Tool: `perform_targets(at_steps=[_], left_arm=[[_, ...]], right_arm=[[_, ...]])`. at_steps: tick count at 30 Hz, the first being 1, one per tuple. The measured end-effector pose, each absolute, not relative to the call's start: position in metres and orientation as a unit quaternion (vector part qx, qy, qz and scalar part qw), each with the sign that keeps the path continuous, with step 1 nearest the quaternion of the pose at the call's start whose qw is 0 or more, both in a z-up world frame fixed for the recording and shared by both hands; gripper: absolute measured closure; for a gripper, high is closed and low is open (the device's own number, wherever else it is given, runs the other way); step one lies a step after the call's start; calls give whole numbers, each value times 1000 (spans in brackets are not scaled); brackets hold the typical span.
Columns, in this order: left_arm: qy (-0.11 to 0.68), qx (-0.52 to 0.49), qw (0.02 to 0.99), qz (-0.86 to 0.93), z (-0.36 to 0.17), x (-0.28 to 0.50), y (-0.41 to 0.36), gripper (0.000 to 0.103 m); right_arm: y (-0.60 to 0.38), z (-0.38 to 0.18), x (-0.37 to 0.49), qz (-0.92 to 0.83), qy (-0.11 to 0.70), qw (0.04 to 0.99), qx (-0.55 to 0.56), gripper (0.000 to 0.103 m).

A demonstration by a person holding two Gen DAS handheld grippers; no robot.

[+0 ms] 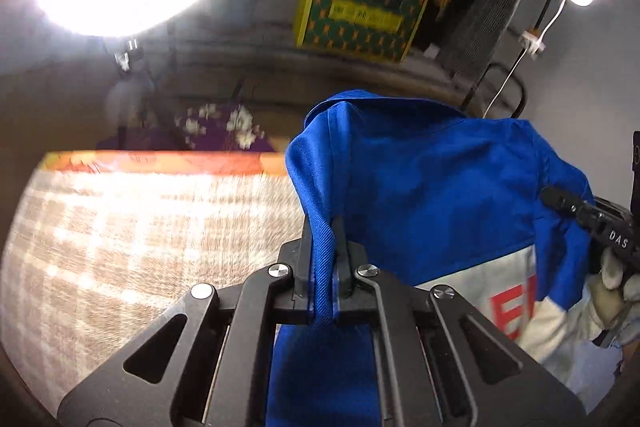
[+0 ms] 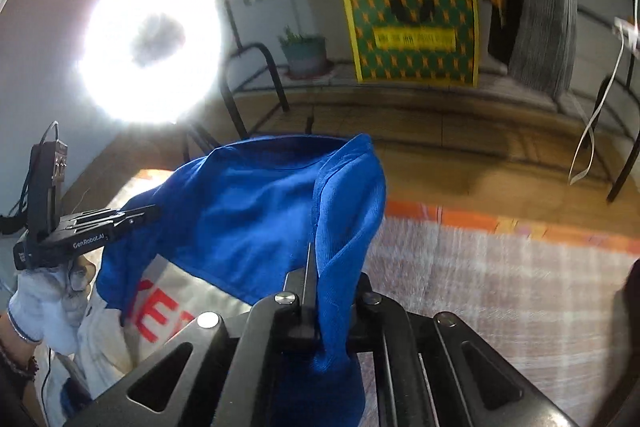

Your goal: Fold large clothes

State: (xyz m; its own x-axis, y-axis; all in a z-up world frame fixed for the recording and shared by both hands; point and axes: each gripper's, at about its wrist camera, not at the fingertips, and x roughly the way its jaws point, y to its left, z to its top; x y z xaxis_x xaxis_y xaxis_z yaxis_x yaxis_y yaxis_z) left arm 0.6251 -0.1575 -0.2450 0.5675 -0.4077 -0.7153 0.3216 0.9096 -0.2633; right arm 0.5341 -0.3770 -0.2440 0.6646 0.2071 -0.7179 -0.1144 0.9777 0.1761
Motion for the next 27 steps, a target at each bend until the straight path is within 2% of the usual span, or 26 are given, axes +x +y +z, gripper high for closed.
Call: perform_targets(at_steps=[13,22,27], left_arm=[[353,-73,900,-243,-153,527,-117,101],[342,-76,904,-243,-127,447,-95,101],[343,-69,908,-232,-131,402,-78,102]], right_arm=[[-335,-149,448,105,341,934,12,102],[-305,-120,365,125,335,934,-19,102],[-288,-119,313,127,339,931,-42,102]])
